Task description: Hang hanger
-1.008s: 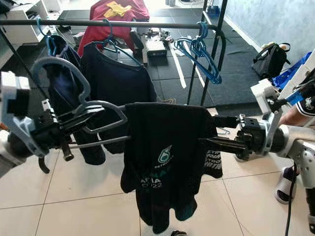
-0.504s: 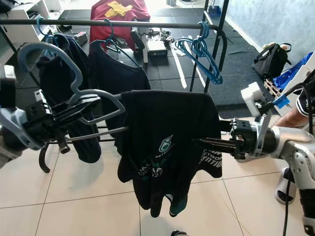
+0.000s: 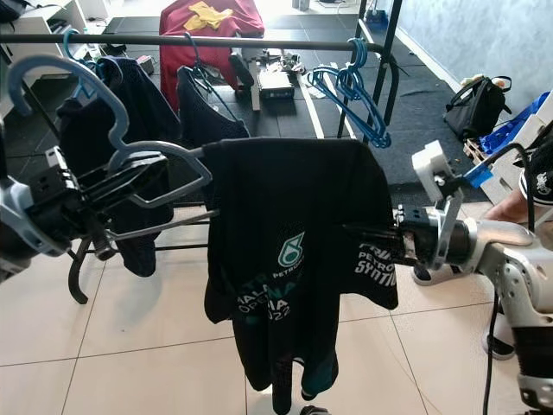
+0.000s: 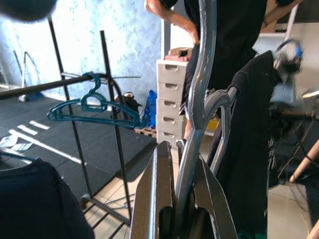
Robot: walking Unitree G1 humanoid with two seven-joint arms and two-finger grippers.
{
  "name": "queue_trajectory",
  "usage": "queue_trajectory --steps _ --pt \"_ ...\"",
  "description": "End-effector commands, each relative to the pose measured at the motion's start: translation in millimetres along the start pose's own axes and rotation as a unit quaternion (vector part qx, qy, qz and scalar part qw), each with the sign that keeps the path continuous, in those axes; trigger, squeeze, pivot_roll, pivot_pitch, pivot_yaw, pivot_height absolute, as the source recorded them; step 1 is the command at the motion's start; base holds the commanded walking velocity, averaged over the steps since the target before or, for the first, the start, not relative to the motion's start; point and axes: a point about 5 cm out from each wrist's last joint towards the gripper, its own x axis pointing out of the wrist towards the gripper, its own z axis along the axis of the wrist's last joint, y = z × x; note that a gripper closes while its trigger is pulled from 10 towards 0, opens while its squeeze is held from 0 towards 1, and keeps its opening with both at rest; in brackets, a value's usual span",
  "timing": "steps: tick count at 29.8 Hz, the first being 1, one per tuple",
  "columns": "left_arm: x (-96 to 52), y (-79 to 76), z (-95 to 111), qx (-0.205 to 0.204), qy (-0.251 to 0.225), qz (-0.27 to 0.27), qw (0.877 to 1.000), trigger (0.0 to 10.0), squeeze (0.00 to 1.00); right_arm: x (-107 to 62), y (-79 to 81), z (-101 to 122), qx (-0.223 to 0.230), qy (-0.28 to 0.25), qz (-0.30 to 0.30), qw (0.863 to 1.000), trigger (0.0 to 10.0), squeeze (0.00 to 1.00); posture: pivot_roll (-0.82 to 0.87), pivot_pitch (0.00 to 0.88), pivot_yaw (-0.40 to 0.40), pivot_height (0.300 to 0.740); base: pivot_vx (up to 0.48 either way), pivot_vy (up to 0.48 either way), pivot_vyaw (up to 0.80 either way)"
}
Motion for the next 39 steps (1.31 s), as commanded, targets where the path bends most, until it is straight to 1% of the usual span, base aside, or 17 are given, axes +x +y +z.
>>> queue_trajectory --steps 1,3,6,14,17,18,19,21,22,26,27,29,30,31,33,35,39 --pt "-2.7 0.7 -11 -0.005 0.024 0.007 1.000 0.0 0.00 -3.7 0.3 13 -0.008 -0.040 -0.003 0.999 0.0 0.00 -0.15 0.160 -0.015 0.740 0.000 0.000 0.00" --pt "-18.3 7.0 -42 -0.008 0.103 0.044 0.994 0.0 0.00 -8.6 -1.0 44 -0.016 -0.146 0.000 0.989 0.0 0.00 -0.15 0.158 -0.012 0.740 0.000 0.000 0.00" --pt "-31.6 10.9 -57 -0.013 0.141 0.066 0.988 0.0 0.00 -13.6 -2.8 59 -0.022 -0.192 -0.004 0.981 0.0 0.00 -0.15 0.159 -0.012 0.740 0.000 0.000 0.00" --pt "-77.7 12.2 -96 -0.019 0.267 0.100 0.958 0.2 0.00 -24.6 -11.8 71 -0.036 -0.215 -0.050 0.975 0.0 0.00 -0.14 0.161 -0.013 0.740 0.000 0.000 0.00" --pt "-90.3 12.0 -106 -0.033 0.287 0.123 0.949 1.0 0.00 -19.1 -24.3 52 -0.030 -0.158 -0.103 0.981 0.0 0.00 -0.14 0.162 -0.009 0.740 0.000 0.000 0.00" --pt "-95.0 8.9 -114 -0.041 0.296 0.135 0.945 2.7 0.00 -13.7 -31.9 30 -0.020 -0.099 -0.141 0.985 0.0 0.00 -0.14 0.161 -0.009 0.740 0.000 0.000 0.00" --pt "-99.4 5.9 -125 -0.049 0.311 0.159 0.936 6.5 0.00 -10.2 -40.7 5 -0.002 -0.053 -0.189 0.981 0.0 0.00 -0.14 0.161 -0.009 0.740 0.000 0.000 0.00" --pt "-101.7 3.6 -132 -0.053 0.321 0.174 0.930 6.5 0.00 -8.6 -45.1 -11 0.009 -0.026 -0.217 0.976 0.0 0.00 -0.14 0.161 -0.009 0.740 0.000 0.000 0.00" --pt "-104.0 0.9 -145 -0.062 0.328 0.219 0.917 10.0 0.00 -4.0 -50.6 -33 0.033 -0.006 -0.258 0.966 10.0 0.00 -0.14 0.160 -0.007 0.740 0.000 0.000 0.00" --pt "-106.8 -10.4 -169 -0.085 0.340 0.287 0.892 10.0 0.00 5.8 -54.2 -73 0.061 0.033 -0.319 0.945 10.0 0.00 -0.14 0.159 -0.006 0.740 0.000 0.000 0.00" --pt "-111.7 -18.7 -184 -0.091 0.351 0.338 0.869 10.0 0.00 8.4 -55.4 -97 0.069 0.049 -0.366 0.927 10.0 0.00 -0.14 0.155 -0.008 0.740 0.000 0.000 0.00" --pt "-111.7 -18.7 -184 -0.091 0.351 0.338 0.869 10.0 0.00 8.4 -55.4 -97 0.069 0.049 -0.366 0.927 10.0 0.00 -0.14 0.155 -0.008 0.740 0.000 0.000 0.00" --pt "-120.6 -29.5 -198 -0.106 0.352 0.406 0.837 10.0 0.00 10.1 -51.9 -125 0.091 0.062 -0.409 0.906 10.0 0.00 -0.13 0.154 -0.011 0.740 0.000 0.000 0.80" --pt "-120.6 -29.5 -198 -0.106 0.352 0.406 0.837 10.0 0.00 10.1 -51.9 -125 0.091 0.062 -0.409 0.906 10.0 0.00 -0.13 0.154 -0.011 0.740 0.000 0.000 0.80" --pt "-129.5 -44.5 -210 -0.111 0.357 0.457 0.807 10.0 0.00 11.0 -43.8 -153 0.108 0.080 -0.438 0.889 10.0 0.00 -0.12 0.152 -0.018 0.740 0.000 0.000 0.80" --pt "-145.7 -84.0 -227 -0.124 0.365 0.524 0.760 10.0 0.00 15.1 -10.4 -210 0.126 0.134 -0.446 0.876 10.0 0.00 -0.11 0.152 -0.027 0.740 0.000 0.000 0.80" --pt "-149.5 -101.0 -235 -0.149 0.350 0.538 0.752 10.0 0.00 17.3 12.4 -238 0.129 0.160 -0.429 0.879 10.0 0.00 -0.10 0.152 -0.031 0.740 0.000 0.000 0.80"
